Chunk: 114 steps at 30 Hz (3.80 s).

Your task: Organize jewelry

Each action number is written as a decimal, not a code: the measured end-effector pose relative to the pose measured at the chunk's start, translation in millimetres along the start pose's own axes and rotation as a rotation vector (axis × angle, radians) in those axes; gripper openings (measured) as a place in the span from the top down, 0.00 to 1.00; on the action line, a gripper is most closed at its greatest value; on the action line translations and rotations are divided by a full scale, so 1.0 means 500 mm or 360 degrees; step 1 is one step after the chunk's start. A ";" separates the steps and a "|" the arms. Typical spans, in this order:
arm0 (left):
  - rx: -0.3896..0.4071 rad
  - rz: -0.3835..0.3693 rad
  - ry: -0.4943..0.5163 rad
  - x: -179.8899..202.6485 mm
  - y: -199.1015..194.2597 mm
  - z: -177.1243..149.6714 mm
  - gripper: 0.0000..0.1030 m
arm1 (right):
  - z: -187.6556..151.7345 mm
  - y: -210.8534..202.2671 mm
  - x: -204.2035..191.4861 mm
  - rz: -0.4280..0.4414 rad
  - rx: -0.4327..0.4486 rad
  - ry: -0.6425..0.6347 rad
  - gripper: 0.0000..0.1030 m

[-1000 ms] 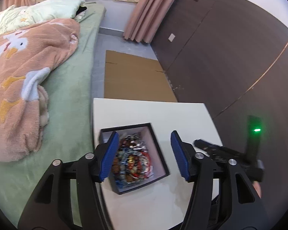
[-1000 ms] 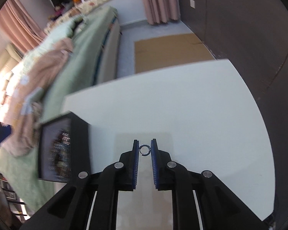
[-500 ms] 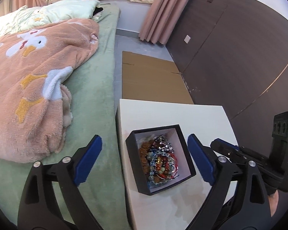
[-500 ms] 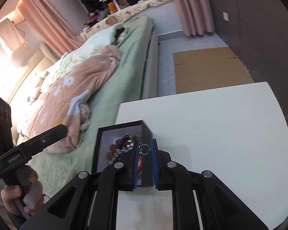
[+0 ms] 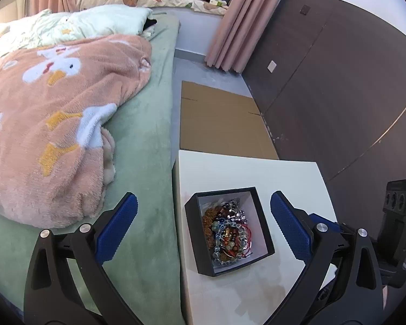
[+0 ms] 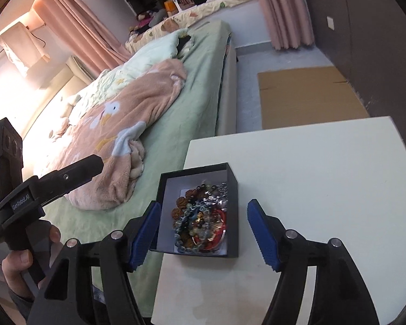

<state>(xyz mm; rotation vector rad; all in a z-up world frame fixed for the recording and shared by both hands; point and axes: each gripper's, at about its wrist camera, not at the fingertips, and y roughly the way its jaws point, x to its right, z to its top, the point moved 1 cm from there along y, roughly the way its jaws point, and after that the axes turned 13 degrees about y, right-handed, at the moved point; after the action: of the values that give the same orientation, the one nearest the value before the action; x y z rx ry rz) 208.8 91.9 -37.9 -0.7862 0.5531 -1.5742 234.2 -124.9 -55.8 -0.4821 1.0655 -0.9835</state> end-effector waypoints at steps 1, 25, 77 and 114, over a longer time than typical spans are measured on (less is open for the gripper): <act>0.0012 0.0010 0.0013 0.007 -0.008 0.001 0.05 | 0.000 -0.008 0.003 -0.0002 0.0005 0.0004 0.36; 0.0110 0.0014 0.0327 0.176 -0.141 -0.063 0.05 | -0.052 -0.276 0.099 -0.0217 0.0241 0.0037 0.07; 0.0350 -0.0002 0.0631 0.251 -0.244 -0.257 0.05 | -0.226 -0.383 0.163 -0.0239 0.0400 -0.0093 0.07; 0.0352 0.0050 0.0671 0.263 -0.247 -0.263 0.05 | -0.219 -0.384 0.166 -0.0246 0.0383 -0.0110 0.07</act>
<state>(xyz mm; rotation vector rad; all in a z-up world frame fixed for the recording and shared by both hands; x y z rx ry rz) 23.5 -29.5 -10.5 -0.2758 0.6745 -1.7463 64.9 -280.6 -2.6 -0.4016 0.8437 -1.2062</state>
